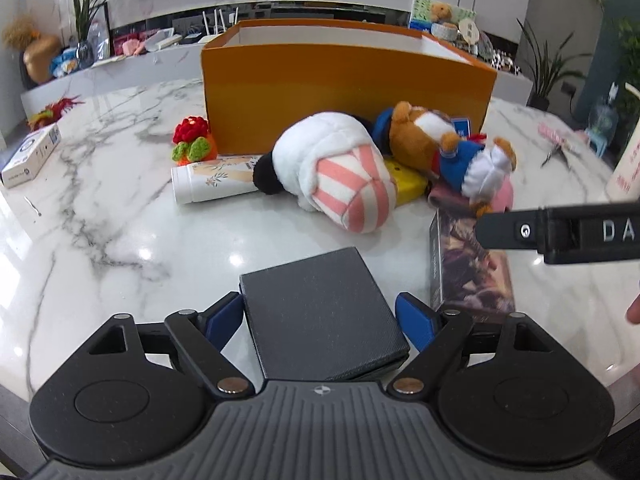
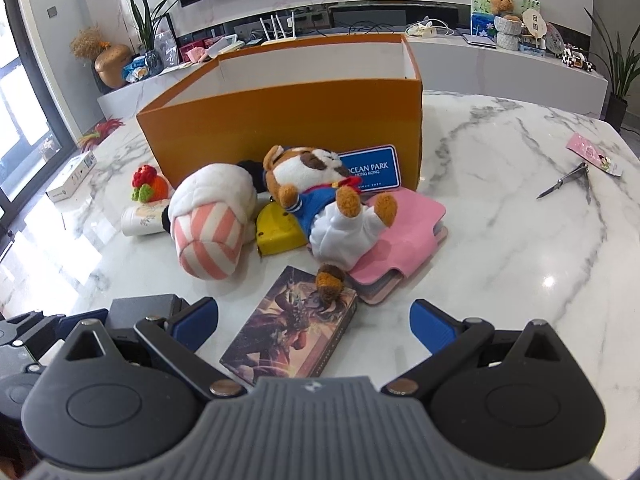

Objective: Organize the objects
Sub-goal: 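Close left tool on dark grey case while right tool grasps anime card box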

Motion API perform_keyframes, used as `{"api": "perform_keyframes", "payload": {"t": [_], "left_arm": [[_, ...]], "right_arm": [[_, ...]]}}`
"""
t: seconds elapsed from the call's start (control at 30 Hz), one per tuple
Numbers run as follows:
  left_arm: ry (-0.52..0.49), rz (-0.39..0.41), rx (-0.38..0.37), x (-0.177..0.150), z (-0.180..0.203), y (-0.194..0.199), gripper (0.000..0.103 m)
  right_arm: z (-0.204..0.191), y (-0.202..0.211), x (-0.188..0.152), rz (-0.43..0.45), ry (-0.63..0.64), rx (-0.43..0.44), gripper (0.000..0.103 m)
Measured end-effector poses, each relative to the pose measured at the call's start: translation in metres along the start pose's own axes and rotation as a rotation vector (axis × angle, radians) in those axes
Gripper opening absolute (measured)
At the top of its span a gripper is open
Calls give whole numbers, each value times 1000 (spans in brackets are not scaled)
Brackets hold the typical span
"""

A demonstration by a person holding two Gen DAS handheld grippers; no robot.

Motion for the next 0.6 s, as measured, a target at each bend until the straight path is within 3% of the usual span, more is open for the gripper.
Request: {"api": "perform_keyframes", "payload": {"t": [0.1,0.23,0.47,0.6], "left_arm": [[32,-57,-18,-10,-3,-13,100],[22,-33,27,-9,-12,-15,100],[104,-23,108,-1,-44,-17,100],[115,-14,133,1,-53,-18,100]], "right_arm": [[-3,-3,-1,-6,9,0,102],[-5,-7,-4,-7,12,-25,102],[-9,-27,-16,-14,-7,-127,102],[-17,-39,-20,-36,43,-147,102]]}}
Point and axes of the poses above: each gripper's, at about its wrist camera, not at the fingertips, and y roughly against the way its jaws point, z to its right, x to its top, the point moved 10 cm from there along -y, roughly the way its jaws point, and after that the axes turned 3 degrees about -x, right-handed, at the moved point
